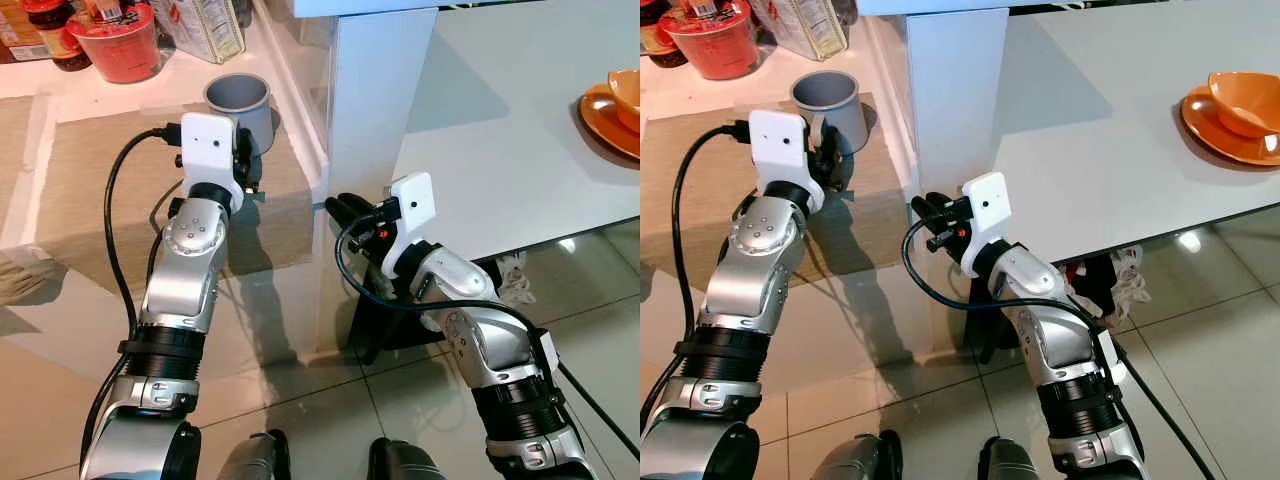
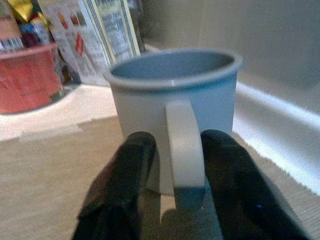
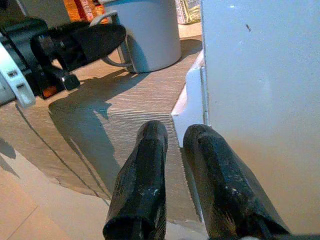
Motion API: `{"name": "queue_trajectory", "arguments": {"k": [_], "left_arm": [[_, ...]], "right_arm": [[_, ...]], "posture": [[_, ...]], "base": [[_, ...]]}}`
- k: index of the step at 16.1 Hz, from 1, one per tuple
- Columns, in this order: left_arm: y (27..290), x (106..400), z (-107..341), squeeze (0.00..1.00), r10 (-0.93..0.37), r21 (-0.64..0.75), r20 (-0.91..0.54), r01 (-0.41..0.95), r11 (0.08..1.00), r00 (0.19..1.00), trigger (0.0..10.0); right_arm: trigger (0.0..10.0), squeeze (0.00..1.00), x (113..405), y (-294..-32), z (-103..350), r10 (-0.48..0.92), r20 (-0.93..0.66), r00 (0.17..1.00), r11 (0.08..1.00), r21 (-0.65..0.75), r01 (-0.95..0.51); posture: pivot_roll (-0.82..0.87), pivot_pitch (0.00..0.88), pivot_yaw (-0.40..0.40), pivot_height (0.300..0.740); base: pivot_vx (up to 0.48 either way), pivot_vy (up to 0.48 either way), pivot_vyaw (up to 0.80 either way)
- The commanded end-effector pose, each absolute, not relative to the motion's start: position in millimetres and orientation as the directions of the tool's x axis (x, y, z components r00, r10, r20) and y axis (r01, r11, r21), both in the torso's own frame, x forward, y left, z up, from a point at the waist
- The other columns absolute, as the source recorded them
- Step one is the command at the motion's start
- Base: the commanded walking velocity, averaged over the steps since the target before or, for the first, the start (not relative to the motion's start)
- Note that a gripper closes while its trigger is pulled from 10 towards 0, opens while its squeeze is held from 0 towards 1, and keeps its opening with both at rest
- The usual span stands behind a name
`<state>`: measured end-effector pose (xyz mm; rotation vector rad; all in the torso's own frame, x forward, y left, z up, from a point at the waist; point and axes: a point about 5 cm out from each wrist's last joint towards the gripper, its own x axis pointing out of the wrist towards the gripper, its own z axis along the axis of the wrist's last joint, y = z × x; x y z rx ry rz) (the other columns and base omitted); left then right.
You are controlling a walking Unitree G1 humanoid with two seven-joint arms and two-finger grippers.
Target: Setting the table
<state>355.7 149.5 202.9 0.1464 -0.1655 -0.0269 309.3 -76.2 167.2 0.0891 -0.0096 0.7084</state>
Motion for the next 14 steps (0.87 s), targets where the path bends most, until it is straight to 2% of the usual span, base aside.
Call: {"name": "queue_trajectory", "arguments": {"k": [1,14], "left_arm": [[144.6,357.7,204.5,0.00,-0.058,0.151,0.161,0.034,0.988,0.985,0.0],[155.1,360.7,210.2,0.00,-0.029,0.156,0.177,0.001,0.988,0.984,0.0]], "right_arm": [[10.0,0.00,312.0,-78.0,173.1,0.637,0.049,0.770,0.766,0.074,-0.639],[10.0,0.00,314.5,-78.9,177.8,0.619,0.066,0.782,0.779,0.078,-0.623]], "posture": [[-0.11,0.158,0.016,0.740],[-0.11,0.156,0.018,0.740]], "base": [[0.000,0.000,0.00],[0.000,0.000,0.00]]}}
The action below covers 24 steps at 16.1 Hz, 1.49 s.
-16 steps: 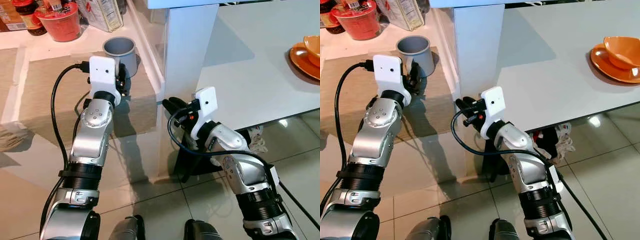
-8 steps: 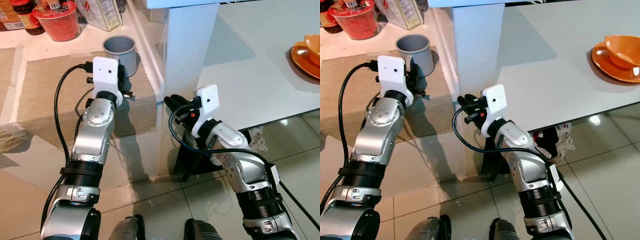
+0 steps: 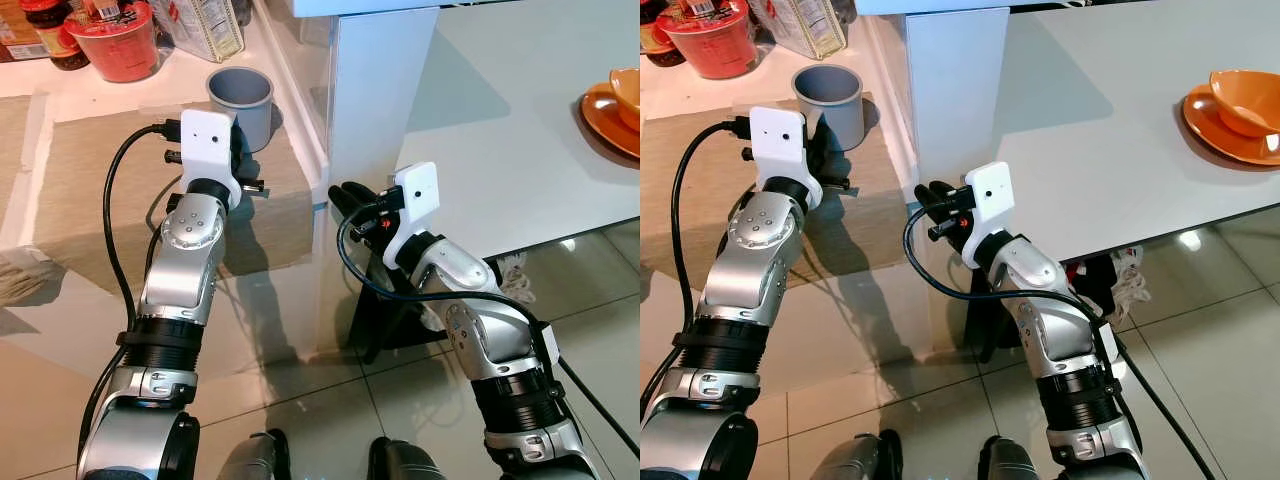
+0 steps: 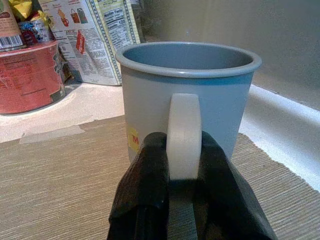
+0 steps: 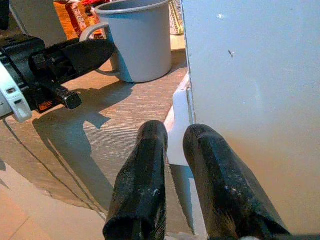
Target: Setting the table
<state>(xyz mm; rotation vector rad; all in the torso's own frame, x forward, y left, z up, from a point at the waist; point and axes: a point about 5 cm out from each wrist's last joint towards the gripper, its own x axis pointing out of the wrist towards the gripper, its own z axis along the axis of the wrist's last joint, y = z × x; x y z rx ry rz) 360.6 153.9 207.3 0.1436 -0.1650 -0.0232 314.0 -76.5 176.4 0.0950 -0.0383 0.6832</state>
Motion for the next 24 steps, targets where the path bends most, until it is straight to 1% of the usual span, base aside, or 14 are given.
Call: {"name": "queue_trajectory", "arguments": {"k": [1,2,3,4,5,9,10,11,13,14,16,17,20,24], "left_arm": [[160.9,355.2,220.9,0.00,-0.039,0.094,0.240,0.017,0.995,0.970,0.0],[177.3,341.6,238.0,0.00,-0.049,0.025,0.338,0.043,0.999,0.940,1.6],[193.7,327.7,248.9,0.00,-0.047,-0.003,0.404,0.052,0.999,0.914,7.6],[209.0,313.1,254.6,0.00,-0.054,-0.030,0.440,0.074,0.997,0.896,10.0],[234.0,287.7,258.0,0.00,-0.056,-0.044,0.477,0.088,0.995,0.877,10.0],[270.9,223.7,247.6,0.00,-0.078,-0.091,0.459,0.134,0.987,0.885,10.0],[271.3,220.2,245.7,0.00,-0.074,-0.096,0.454,0.132,0.987,0.888,10.0],[257.4,194.2,232.2,0.00,-0.196,-0.171,0.438,0.296,0.940,0.877,10.0],[239.2,174.7,225.6,0.00,-0.326,-0.251,0.451,0.468,0.847,0.831,10.0],[233.4,168.2,220.3,0.00,-0.363,-0.272,0.438,0.506,0.818,0.822,10.0],[226.3,171.5,205.8,0.00,-0.360,-0.282,0.374,0.475,0.834,0.855,10.0],[223.2,173.1,202.5,0.00,-0.366,-0.295,0.373,0.483,0.824,0.852,10.0],[211.7,178.2,199.0,0.00,-0.409,-0.330,0.385,0.537,0.776,0.827,10.0],[200.5,198.4,191.9,0.00,-0.404,-0.349,0.377,0.532,0.771,0.833,10.0]], "right_arm": [[10.0,0.00,314.3,-78.3,178.1,0.621,0.070,0.781,0.777,0.078,-0.625],[10.0,0.00,313.8,-77.4,179.6,0.625,0.080,0.776,0.772,0.079,-0.630],[10.0,0.00,313.4,-77.3,181.3,0.627,0.091,0.774,0.769,0.084,-0.633],[10.0,0.00,313.5,-77.5,182.1,0.627,0.096,0.773,0.768,0.089,-0.634],[10.0,0.00,314.0,-77.7,182.4,0.629,0.098,0.771,0.766,0.090,-0.637],[10.0,0.00,317.2,-78.3,180.9,0.642,0.093,0.761,0.756,0.092,-0.648],[10.0,0.00,317.6,-78.1,180.9,0.643,0.093,0.760,0.755,0.092,-0.650],[10.0,0.00,319.4,-75.7,181.5,0.655,0.094,0.750,0.745,0.088,-0.661],[10.0,0.00,319.7,-73.8,183.1,0.673,0.104,0.732,0.726,0.093,-0.681],[10.0,0.00,316.8,-74.0,186.6,0.713,0.132,0.689,0.676,0.129,-0.725],[10.0,0.00,298.9,-83.1,188.0,0.849,0.161,0.503,0.479,0.165,-0.862],[10.0,0.00,296.8,-92.6,186.5,0.862,0.157,0.481,0.456,0.171,-0.873],[10.0,0.00,301.2,-122.5,185.3,0.846,0.155,0.510,0.481,0.189,-0.856],[10.0,0.00,314.4,-135.2,179.1,0.742,0.114,0.660,0.641,0.168,-0.749]], "posture": [[-0.10,0.154,0.018,0.740],[-0.10,0.154,0.022,0.740],[-0.10,0.156,0.021,0.740],[-0.09,0.155,0.020,0.740],[-0.09,0.157,0.021,0.740],[-0.05,0.157,0.003,0.740],[-0.05,0.157,0.003,0.740],[-0.04,0.149,-0.004,0.740],[-0.04,0.140,-0.010,0.740],[-0.04,0.133,-0.016,0.740],[-0.04,0.121,-0.018,0.740],[-0.04,0.115,-0.023,0.740],[-0.04,0.104,-0.023,0.740],[-0.07,0.086,-0.017,0.740]], "base": [[0.000,0.000,0.00],[0.000,0.000,0.00],[0.000,0.000,0.00],[0.000,0.000,0.00],[0.000,0.000,0.00],[0.000,0.000,0.00],[0.000,0.000,0.00],[0.000,0.000,0.00],[0.000,0.000,0.00],[0.000,-0.352,0.00],[0.000,-0.469,0.00],[0.000,-0.469,0.00],[0.000,-0.459,0.00],[0.000,-0.454,0.00]]}}
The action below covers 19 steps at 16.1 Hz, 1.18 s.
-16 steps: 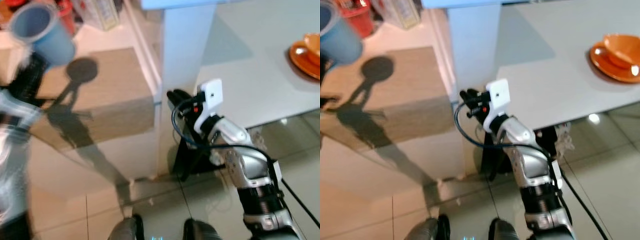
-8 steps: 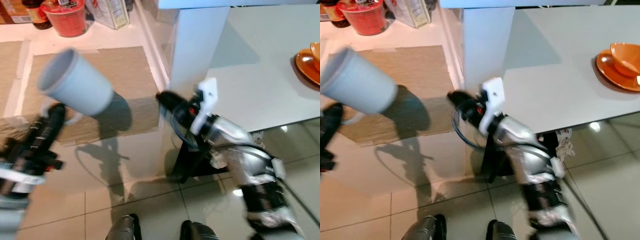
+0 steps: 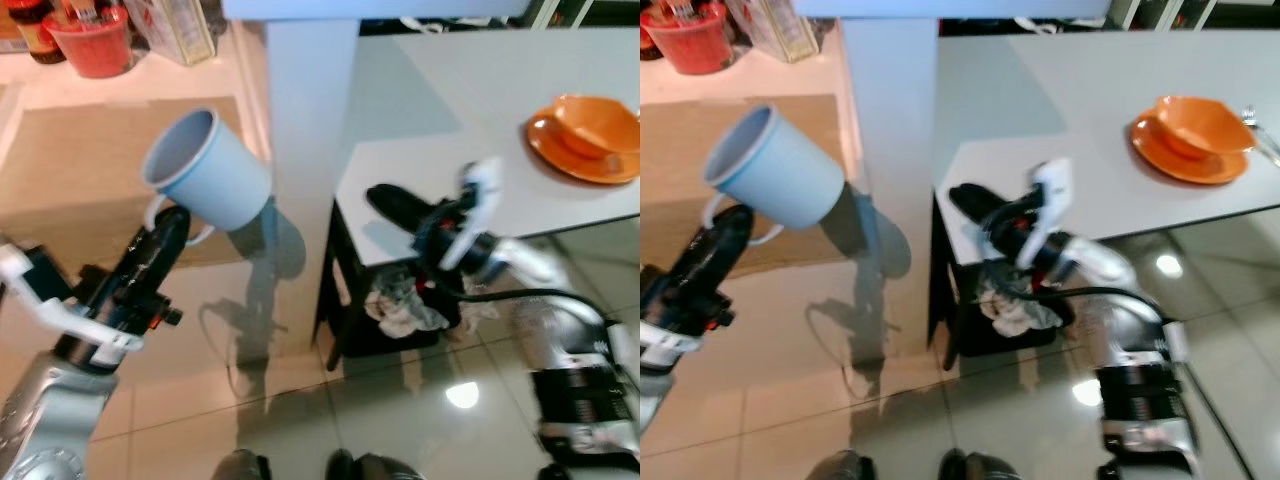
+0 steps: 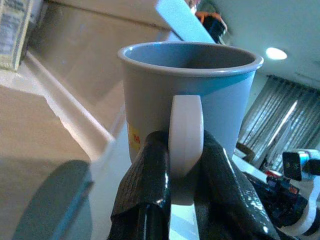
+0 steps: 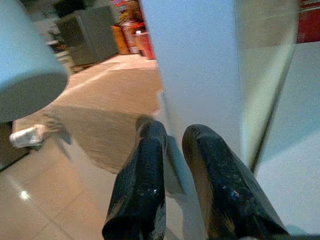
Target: Setting the table
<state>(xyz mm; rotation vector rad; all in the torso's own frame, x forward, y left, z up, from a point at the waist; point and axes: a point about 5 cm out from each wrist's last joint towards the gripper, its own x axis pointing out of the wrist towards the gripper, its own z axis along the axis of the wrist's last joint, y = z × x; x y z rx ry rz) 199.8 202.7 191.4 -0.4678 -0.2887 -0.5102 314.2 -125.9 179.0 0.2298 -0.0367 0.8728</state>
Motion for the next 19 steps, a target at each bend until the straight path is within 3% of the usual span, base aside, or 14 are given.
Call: {"name": "queue_trajectory", "arguments": {"k": [1,2,5,10,12,15,19], "left_arm": [[192.4,203.9,189.9,0.00,-0.426,-0.351,0.372,0.550,0.758,0.825,10.0],[183.3,208.3,188.1,0.00,-0.456,-0.343,0.364,0.572,0.745,0.812,10.0],[162.9,221.2,184.4,0.00,-0.516,-0.309,0.338,0.610,0.730,0.787,10.0],[141.2,244.1,181.3,0.00,-0.476,-0.285,0.295,0.552,0.783,0.828,10.0],[147.2,259.0,177.6,0.00,-0.332,-0.285,0.227,0.389,0.876,0.916,10.0],[150.2,257.5,181.5,0.00,-0.315,-0.272,0.258,0.381,0.883,0.913,10.0],[139.4,262.2,184.7,0.00,-0.323,-0.228,0.256,0.382,0.896,0.911,10.0]], "right_arm": [[10.0,0.00,319.2,-137.0,176.2,0.696,0.100,0.711,0.694,0.160,-0.702],[10.0,0.00,324.5,-139.5,172.5,0.646,0.079,0.759,0.745,0.155,-0.649],[10.0,0.00,329.2,-134.9,168.6,0.595,0.071,0.801,0.785,0.160,-0.598],[10.0,0.00,333.7,-123.5,162.2,0.529,0.052,0.847,0.832,0.167,-0.529],[10.0,0.00,333.9,-121.4,158.3,0.493,0.028,0.870,0.857,0.159,-0.491],[10.0,0.00,338.1,-119.4,145.7,0.415,-0.052,0.908,0.903,0.140,-0.405],[10.0,0.00,337.6,-103.9,154.6,0.436,0.009,0.900,0.890,0.140,-0.433]], "posture": [[-0.07,0.082,-0.018,0.740],[-0.08,0.081,-0.016,0.740],[-0.08,0.084,-0.016,0.740],[-0.09,0.096,-0.015,0.740],[-0.09,0.101,-0.015,0.740],[-0.09,0.101,-0.016,0.740],[-0.09,0.101,-0.014,0.740]], "base": [[0.000,-0.454,0.00],[0.000,-0.450,0.00],[0.000,-0.454,0.00],[0.000,-0.446,0.00],[0.000,0.000,0.00],[0.320,0.000,-0.53],[0.480,0.000,-0.40]]}}
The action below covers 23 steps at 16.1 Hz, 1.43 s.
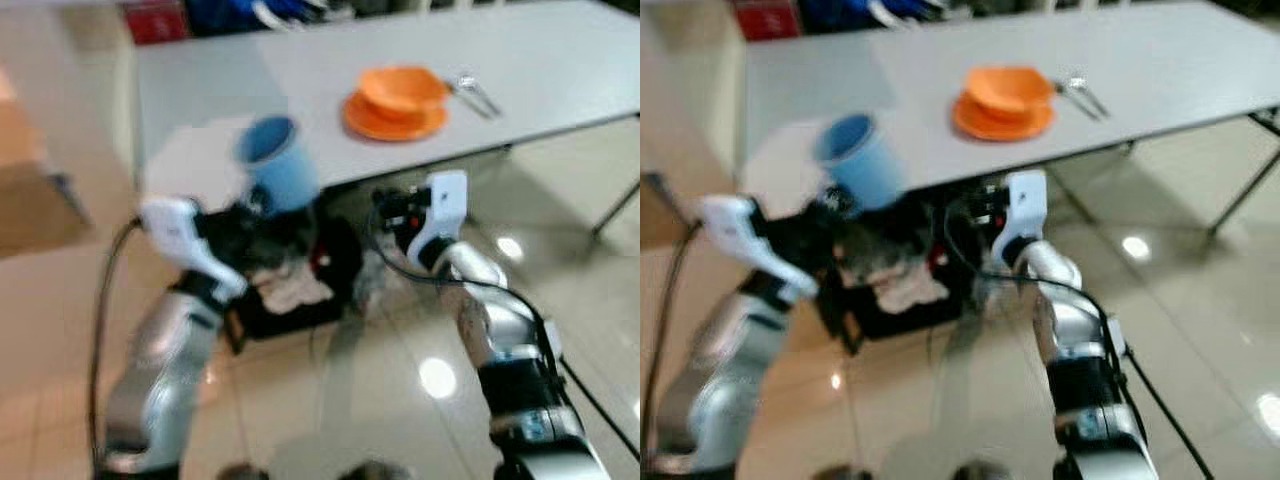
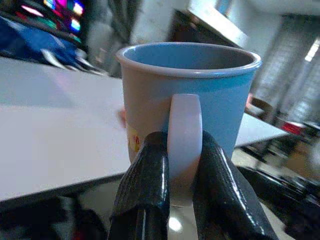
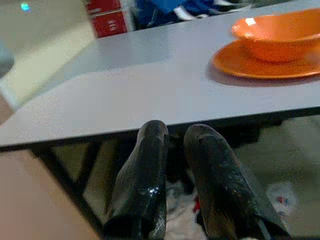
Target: Setting the table
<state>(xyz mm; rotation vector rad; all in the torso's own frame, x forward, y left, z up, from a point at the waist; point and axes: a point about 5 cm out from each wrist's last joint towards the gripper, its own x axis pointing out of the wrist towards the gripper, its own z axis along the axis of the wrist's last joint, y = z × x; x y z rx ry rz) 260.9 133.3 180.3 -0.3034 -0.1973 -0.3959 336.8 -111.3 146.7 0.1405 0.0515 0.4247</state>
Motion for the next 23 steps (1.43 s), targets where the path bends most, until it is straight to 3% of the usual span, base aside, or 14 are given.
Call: {"name": "queue_trajectory", "arguments": {"k": [1,12,17,23], "left_arm": [[136.1,263.7,187.7,0.00,-0.333,-0.216,0.263,0.391,0.894,0.906,10.0],[122.6,289.8,203.4,0.00,-0.385,-0.058,0.274,0.415,0.908,0.881,10.0],[136.1,304.0,211.4,0.00,-0.252,-0.043,0.298,0.276,0.960,0.921,10.0],[136.0,322.7,190.0,0.00,-0.231,0.016,0.181,0.232,0.973,0.956,10.0]], "right_arm": [[10.0,0.00,337.2,-100.4,158.2,0.438,0.030,0.898,0.890,0.125,-0.438],[10.0,0.00,337.0,-99.0,156.2,0.434,0.021,0.901,0.892,0.133,-0.432],[10.0,0.00,333.6,-100.8,155.1,0.440,0.021,0.898,0.889,0.130,-0.439],[10.0,0.00,320.9,-98.3,157.2,0.509,0.032,0.860,0.850,0.143,-0.508]], "posture": [[-0.09,0.101,-0.012,0.740],[-0.10,0.101,-0.007,0.740],[-0.11,0.109,-0.005,0.740],[-0.12,0.130,-0.006,0.740]], "base": [[0.480,0.000,-0.80],[0.480,0.000,0.00],[0.480,0.000,0.00],[0.059,0.000,0.00]]}}
